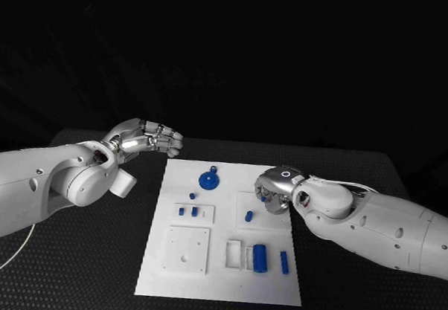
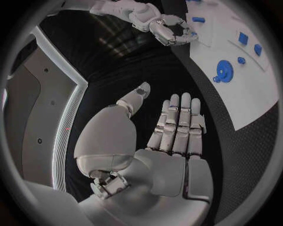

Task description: Assemble the parts on the task board

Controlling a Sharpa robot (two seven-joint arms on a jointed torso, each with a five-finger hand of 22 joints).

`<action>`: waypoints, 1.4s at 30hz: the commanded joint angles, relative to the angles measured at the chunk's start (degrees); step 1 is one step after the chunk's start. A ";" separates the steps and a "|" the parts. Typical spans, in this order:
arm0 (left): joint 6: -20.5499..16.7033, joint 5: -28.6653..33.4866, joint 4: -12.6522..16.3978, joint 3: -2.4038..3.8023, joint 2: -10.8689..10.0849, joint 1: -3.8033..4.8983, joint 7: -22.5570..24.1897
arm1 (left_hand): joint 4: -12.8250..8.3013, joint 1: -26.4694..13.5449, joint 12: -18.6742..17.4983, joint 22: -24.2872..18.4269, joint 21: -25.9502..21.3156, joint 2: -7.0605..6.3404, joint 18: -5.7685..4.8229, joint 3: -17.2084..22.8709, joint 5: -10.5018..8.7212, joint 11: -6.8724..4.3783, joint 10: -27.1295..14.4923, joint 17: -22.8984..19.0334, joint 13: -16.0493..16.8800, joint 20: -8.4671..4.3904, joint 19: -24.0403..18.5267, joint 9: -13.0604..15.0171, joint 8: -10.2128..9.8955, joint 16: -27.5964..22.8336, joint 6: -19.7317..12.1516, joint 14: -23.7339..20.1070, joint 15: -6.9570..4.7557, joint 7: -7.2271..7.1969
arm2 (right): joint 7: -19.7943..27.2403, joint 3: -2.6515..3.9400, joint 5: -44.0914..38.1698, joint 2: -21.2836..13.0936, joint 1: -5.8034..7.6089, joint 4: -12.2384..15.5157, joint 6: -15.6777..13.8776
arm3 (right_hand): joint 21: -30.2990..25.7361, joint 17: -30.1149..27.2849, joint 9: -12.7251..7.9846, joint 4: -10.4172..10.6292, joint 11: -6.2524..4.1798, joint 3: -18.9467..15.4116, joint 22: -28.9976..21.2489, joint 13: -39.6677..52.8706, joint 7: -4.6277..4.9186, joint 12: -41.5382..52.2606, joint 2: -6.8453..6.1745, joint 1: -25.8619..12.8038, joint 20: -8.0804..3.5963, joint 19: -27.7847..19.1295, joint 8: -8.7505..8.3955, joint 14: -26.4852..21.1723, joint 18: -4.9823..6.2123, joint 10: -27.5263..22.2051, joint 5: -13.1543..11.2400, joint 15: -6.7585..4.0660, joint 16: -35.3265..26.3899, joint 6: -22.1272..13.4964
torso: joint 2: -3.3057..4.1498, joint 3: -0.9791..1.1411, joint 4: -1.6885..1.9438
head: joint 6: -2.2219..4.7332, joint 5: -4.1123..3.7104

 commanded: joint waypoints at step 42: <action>0.89 0.37 0.11 0.02 0.05 0.03 -0.16 | 0.19 0.37 -0.02 0.53 -0.42 0.26 1.08 -0.08 0.20 0.41 0.07 0.61 -0.53 -0.03 0.69 -0.28 0.41 0.21 0.05 1.47 -0.17 0.55 | -0.88 -0.37 1.23 0.67 -0.51 0.39 2.02 | -1.14 0.52 -1.07 0.54 1.93 -1.13 1.18 -0.24 0.78 -4.34 -0.50 -1.10 1.17 -3.09 -0.93 -2.92 0.29 -3.73 -0.61 1.32 -2.21 -1.69 | 0.02 0.01 -0.06 | -0.21 0.25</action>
